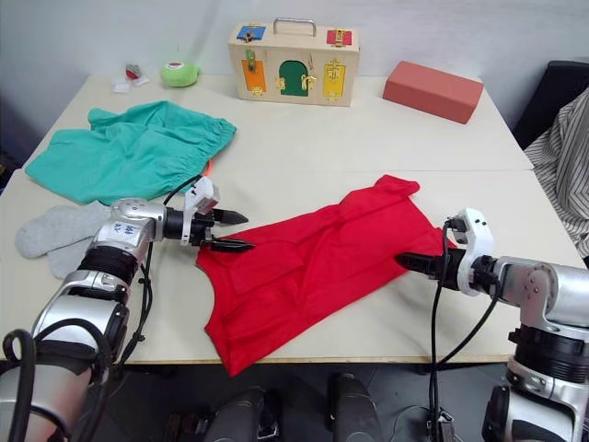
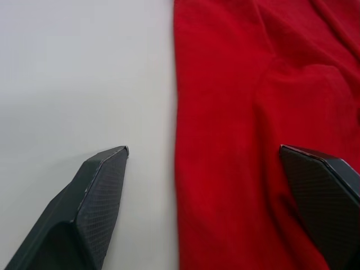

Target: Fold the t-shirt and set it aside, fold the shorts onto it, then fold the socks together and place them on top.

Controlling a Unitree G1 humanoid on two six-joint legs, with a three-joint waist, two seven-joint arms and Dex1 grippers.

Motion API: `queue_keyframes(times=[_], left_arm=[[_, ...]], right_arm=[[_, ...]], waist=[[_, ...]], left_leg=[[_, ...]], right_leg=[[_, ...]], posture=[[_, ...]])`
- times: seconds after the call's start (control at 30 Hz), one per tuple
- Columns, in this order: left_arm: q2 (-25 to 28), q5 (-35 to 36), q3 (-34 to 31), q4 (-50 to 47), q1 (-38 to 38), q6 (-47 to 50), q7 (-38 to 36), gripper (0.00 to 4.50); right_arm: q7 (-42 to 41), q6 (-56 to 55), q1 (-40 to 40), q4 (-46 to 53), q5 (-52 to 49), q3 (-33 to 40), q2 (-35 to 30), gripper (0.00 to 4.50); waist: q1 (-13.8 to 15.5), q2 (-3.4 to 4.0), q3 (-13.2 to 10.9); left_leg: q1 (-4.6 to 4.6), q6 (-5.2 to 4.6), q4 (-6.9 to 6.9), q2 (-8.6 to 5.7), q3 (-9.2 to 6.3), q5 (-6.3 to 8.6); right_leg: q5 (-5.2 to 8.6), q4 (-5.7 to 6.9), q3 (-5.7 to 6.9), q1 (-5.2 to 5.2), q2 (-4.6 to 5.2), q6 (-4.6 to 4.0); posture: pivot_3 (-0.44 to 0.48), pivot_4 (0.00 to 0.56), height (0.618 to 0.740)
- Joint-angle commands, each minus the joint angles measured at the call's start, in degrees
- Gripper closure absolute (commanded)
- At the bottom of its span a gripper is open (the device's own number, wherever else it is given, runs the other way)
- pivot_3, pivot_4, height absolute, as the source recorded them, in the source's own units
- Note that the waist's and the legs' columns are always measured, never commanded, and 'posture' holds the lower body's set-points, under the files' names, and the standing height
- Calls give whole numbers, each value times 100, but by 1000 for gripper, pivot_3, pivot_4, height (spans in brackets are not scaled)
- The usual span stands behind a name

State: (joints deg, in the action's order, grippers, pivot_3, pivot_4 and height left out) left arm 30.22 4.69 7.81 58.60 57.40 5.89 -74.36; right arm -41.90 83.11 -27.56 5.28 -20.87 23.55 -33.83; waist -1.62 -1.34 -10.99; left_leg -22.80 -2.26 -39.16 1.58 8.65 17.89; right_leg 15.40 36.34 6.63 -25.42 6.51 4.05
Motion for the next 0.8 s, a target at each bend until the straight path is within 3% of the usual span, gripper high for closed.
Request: queue_keyframes(times=[0.03,0.33,0.37,0.43,0.53,0.7,0.8], left_arm=[[-6,-131,98,-148,-163,150,-250,856],[23,-9,-109,-1003,-816,482,-33,3693],[35,24,-167,-1156,-906,531,43,3975],[67,121,-297,-1582,-1144,713,198,4473],[154,288,-615,-2582,-1755,1166,739,4473],[228,567,-1179,-3912,-2531,1898,1640,4473],[75,863,-1663,-5181,-3174,2547,2420,4473]], right_arm=[[236,-481,-87,-371,-23,-189,71,1148],[241,-1543,-415,-1094,-6,-814,-76,4343],[208,-1713,-462,-1188,20,-902,-102,4500],[158,-2197,-591,-1430,159,-1129,-173,4500],[162,-3712,-988,-2107,746,-1687,-252,4500],[-12,-4509,-1687,-3118,1005,-2135,-85,4500],[69,-5061,-2264,-3949,1285,-2411,188,4500]], waist=[[-5,-10,6],[-29,-8,7],[-30,-8,7],[-35,-8,7],[-65,-7,7],[-113,-7,7],[-195,-6,6]], left_leg=[[2,0,0,2,0,0],[8,4,1,9,5,1],[9,4,1,9,5,1],[9,4,1,9,5,1],[14,4,1,9,11,1],[17,11,8,13,13,-3],[19,15,9,17,13,-5]], right_leg=[[0,-6,-1,1,1,0],[0,10,-17,1,1,-1],[0,11,-20,1,1,-1],[0,11,-28,1,2,-1],[0,13,-45,2,2,-1],[1,15,-64,1,1,-3],[2,16,-68,1,0,-4]], posture=[[0,150,740],[0,150,740],[0,150,740],[0,150,740],[0,150,740],[0,150,740],[0,150,740]])
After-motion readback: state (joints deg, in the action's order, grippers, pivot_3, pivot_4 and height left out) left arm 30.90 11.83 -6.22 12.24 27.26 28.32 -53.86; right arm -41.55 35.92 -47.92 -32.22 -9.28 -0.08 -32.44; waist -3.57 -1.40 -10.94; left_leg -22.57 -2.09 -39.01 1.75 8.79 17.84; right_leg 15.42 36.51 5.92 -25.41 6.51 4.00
